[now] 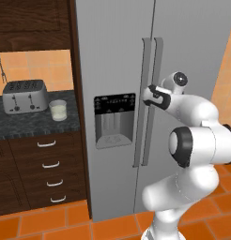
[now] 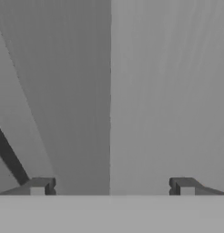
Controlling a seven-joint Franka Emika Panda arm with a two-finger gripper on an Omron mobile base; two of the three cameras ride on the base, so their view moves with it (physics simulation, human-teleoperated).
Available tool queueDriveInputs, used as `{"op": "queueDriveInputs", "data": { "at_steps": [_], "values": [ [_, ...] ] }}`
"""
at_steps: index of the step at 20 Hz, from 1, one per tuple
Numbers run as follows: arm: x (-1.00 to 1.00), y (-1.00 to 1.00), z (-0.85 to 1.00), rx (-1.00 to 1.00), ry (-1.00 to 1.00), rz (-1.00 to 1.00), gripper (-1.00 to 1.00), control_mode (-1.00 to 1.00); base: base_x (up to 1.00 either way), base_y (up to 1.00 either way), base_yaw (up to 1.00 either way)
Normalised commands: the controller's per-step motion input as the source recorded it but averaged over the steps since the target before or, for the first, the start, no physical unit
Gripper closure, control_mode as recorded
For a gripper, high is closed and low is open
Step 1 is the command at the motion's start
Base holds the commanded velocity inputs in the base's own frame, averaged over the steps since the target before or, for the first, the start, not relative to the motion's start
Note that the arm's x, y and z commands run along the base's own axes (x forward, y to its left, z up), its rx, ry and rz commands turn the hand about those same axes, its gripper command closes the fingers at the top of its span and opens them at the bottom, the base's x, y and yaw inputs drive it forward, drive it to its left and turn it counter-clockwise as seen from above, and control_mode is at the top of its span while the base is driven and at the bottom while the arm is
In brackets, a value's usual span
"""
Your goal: Grab a lemon wedge from the fridge and one ice cube from the ice bowl, and put them in the glass of lemonade.
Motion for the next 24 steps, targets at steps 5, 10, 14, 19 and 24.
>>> {"op": "queueDriveInputs", "data": {
  "at_steps": [5, 10, 14, 19, 24],
  "values": [
    [0.08, 0.20, -0.03, -0.03, -0.16, 0.00, -1.00, -1.00, 0.00, 0.00, 0.00],
    [0.72, 0.00, -0.39, -0.04, -0.01, 0.00, -1.00, -1.00, 0.00, 0.00, 0.00],
    [0.39, 0.00, -0.16, 0.00, 0.00, 0.00, -1.00, -1.00, 0.00, 0.00, 0.00],
    [0.25, 0.00, 0.00, 0.00, 0.01, 0.00, 1.00, -1.00, 0.00, 0.00, 0.00],
    [0.06, 0.00, 0.00, 0.00, 0.00, 0.00, 1.00, -1.00, 0.00, 0.00, 0.00]
  ]
}}
